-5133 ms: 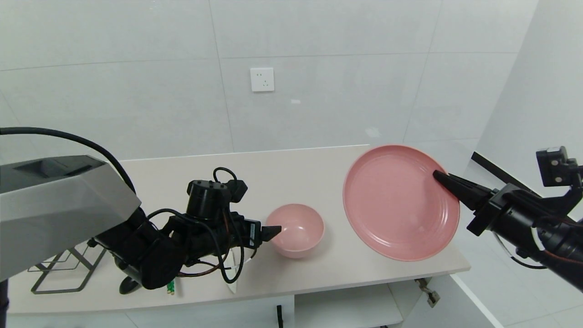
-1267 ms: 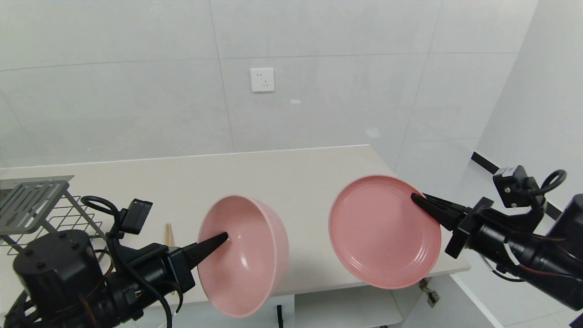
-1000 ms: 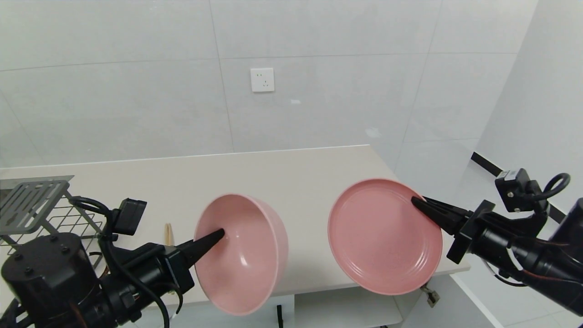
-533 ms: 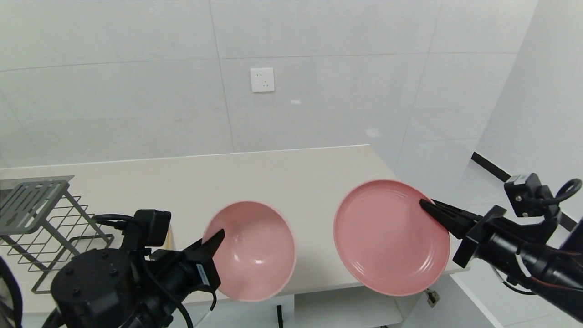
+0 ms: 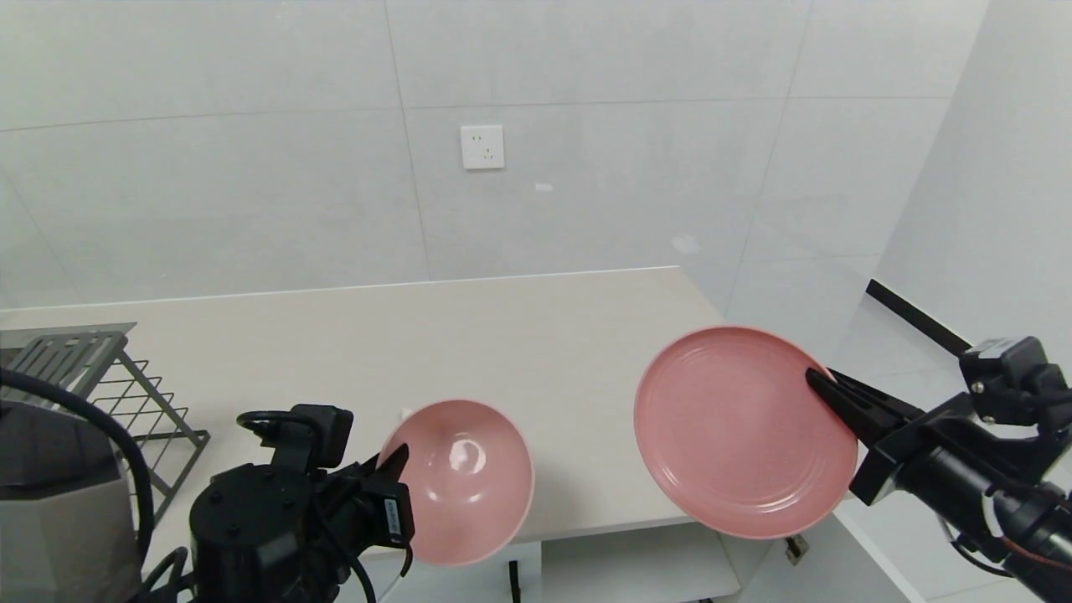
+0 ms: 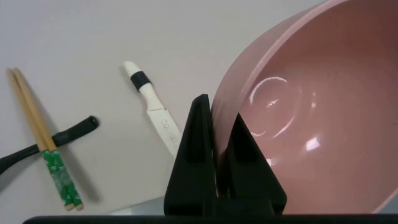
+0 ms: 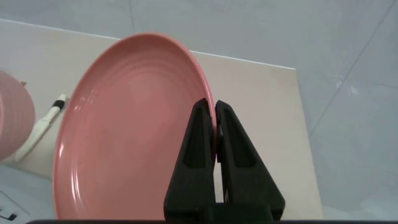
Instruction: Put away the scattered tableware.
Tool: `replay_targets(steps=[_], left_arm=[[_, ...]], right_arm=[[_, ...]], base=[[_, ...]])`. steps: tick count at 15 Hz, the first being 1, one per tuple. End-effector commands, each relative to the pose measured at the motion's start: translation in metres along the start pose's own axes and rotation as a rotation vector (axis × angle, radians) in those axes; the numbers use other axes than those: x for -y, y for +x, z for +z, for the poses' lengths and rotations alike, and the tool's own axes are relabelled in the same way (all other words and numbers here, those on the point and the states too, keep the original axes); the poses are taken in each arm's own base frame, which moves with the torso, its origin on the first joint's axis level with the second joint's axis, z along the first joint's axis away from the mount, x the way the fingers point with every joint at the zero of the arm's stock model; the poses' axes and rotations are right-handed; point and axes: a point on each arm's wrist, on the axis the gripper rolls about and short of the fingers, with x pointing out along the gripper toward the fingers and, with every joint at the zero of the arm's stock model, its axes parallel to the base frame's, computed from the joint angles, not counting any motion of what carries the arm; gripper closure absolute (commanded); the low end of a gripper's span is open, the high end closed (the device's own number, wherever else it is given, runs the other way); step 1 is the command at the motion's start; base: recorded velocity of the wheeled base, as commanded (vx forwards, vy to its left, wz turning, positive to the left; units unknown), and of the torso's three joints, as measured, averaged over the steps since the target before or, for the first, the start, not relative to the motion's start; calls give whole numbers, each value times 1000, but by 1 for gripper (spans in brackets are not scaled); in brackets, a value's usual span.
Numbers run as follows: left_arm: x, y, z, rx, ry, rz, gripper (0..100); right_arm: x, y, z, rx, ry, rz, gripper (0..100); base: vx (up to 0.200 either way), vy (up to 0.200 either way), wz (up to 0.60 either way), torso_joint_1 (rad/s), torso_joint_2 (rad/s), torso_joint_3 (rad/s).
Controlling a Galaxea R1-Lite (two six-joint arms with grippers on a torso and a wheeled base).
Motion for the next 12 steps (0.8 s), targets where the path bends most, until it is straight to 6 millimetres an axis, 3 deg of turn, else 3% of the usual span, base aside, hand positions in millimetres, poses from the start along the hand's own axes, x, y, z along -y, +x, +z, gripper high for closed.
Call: replay_targets(steps=[1,2,6,8,9,12], left_arm=[[-2,1,-7,-29,44,21,100],[-1,1,-5,-22,41,21,100],[-2,-15,21,98,17,-9,100],[-2,-20,25,118,28,-17,100],[-4,-41,35,178,110,-45,100],[-4,-49,42,220,129,-47,100]], right_arm=[[0,-1,4,21,27,3,100],[-2,-1,4,23,51,9,100],[-2,0,5,26,74,13,100],[-2,0,5,26,74,13,100],[-2,1,3,18,74,11,100],[-2,1,3,17,74,13,100]], base=[[0,0,0,0,0,0],[0,0,0,0,0,0],[-200,0,0,10,5,-2],[-200,0,0,-12,0,5],[0,0,0,0,0,0],[-67,0,0,-2,-4,4]])
